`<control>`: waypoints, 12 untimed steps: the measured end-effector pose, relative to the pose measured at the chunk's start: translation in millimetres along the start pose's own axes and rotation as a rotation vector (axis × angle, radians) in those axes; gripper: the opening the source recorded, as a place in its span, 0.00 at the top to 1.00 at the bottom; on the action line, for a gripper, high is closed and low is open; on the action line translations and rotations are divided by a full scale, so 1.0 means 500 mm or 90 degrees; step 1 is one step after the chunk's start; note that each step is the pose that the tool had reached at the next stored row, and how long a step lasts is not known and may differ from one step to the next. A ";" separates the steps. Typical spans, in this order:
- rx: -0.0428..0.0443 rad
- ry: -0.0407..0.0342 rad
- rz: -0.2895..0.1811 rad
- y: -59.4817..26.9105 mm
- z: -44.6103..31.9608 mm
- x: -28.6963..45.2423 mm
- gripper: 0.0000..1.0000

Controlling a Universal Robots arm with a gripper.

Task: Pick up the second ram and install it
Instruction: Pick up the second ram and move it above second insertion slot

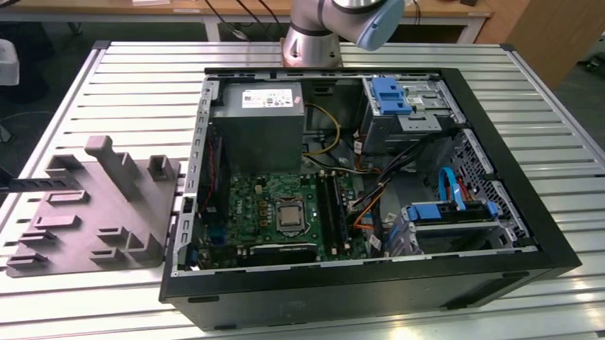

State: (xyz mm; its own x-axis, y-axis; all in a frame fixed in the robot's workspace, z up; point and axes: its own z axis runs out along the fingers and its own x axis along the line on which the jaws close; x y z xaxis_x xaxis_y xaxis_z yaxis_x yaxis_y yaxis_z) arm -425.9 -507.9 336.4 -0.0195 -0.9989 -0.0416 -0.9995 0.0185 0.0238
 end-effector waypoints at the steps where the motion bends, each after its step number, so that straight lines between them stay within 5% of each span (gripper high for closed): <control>1: 0.0000 0.0000 0.000 0.000 -0.006 0.000 0.89; 12: 0.0000 -0.0001 0.000 0.001 -0.054 -0.002 0.89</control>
State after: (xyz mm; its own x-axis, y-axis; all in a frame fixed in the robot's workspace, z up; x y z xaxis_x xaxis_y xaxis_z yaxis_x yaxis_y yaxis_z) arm -425.8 -507.9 363.5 -0.0195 -0.9989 -0.0417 -0.9995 0.0185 0.0238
